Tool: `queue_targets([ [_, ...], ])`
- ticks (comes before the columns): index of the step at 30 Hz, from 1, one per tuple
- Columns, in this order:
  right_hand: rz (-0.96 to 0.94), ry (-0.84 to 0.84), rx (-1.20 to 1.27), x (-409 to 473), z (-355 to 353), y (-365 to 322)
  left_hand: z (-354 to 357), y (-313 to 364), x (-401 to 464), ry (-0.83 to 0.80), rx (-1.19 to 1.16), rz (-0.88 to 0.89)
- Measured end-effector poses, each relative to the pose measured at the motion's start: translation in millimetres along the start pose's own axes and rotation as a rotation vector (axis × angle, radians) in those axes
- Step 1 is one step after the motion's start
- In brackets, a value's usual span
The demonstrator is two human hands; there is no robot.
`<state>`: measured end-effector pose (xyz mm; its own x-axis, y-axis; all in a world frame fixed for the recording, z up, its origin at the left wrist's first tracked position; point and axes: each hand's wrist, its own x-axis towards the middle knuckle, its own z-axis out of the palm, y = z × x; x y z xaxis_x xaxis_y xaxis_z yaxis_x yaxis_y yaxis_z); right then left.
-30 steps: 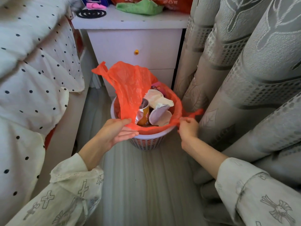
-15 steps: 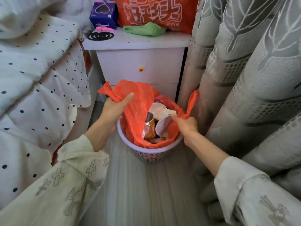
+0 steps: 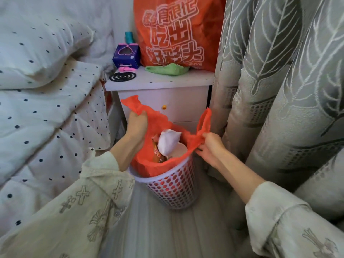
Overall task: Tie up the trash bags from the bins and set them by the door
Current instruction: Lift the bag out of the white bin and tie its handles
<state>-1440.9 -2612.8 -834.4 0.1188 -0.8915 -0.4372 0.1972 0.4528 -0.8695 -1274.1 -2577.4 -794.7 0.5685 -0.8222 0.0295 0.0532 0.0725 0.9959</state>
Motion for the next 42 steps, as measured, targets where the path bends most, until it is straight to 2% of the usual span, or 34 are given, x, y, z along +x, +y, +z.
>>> queue_targets([
  [3, -0.005, 0.089, 0.064, 8, 3, 11, -5, -6, 1, 0.045, -0.017, -0.147],
  [6, -0.040, 0.151, 0.156, 25, -4, 23, -8, -9, -7, -0.046, 0.066, -0.276],
  [7, -0.076, 0.131, 0.169, 29, -9, 26, -10, -10, -9, -0.095, 0.140, -0.291],
  [9, -0.104, 0.043, 0.046, 38, -15, 33, -13, -13, -13, -0.175, 0.277, -0.318],
  [11, 0.016, -0.019, -0.084, 44, -23, 36, -13, -19, -14, -0.204, 0.354, -0.346],
  [14, 0.157, -0.053, -0.154, 40, -31, 36, -7, -24, -10, -0.159, 0.414, -0.206],
  [17, 0.103, 0.156, -0.335, 38, -42, 38, 5, -15, -7, -0.151, 0.448, 0.015],
  [19, 0.016, 0.241, -0.352, 35, -43, 39, 15, -9, -6, -0.154, 0.383, 0.076],
  [22, -0.121, 0.310, -0.464, 29, -40, 35, 26, -3, -10, -0.132, 0.137, -0.005],
  [25, -0.213, 0.298, -0.519, 19, -36, 26, 27, -2, -11, -0.097, -0.084, -0.068],
  [31, -0.285, 0.268, -0.346, 13, -23, 3, 31, 14, -2, -0.041, -0.181, -0.012],
  [36, -0.264, 0.161, -0.382, 15, -26, 5, 55, 27, -13, -0.154, -0.247, -0.004],
  [42, -0.312, 0.132, -0.283, 13, -23, -19, 57, 57, 4, -0.065, -0.287, 0.040],
])
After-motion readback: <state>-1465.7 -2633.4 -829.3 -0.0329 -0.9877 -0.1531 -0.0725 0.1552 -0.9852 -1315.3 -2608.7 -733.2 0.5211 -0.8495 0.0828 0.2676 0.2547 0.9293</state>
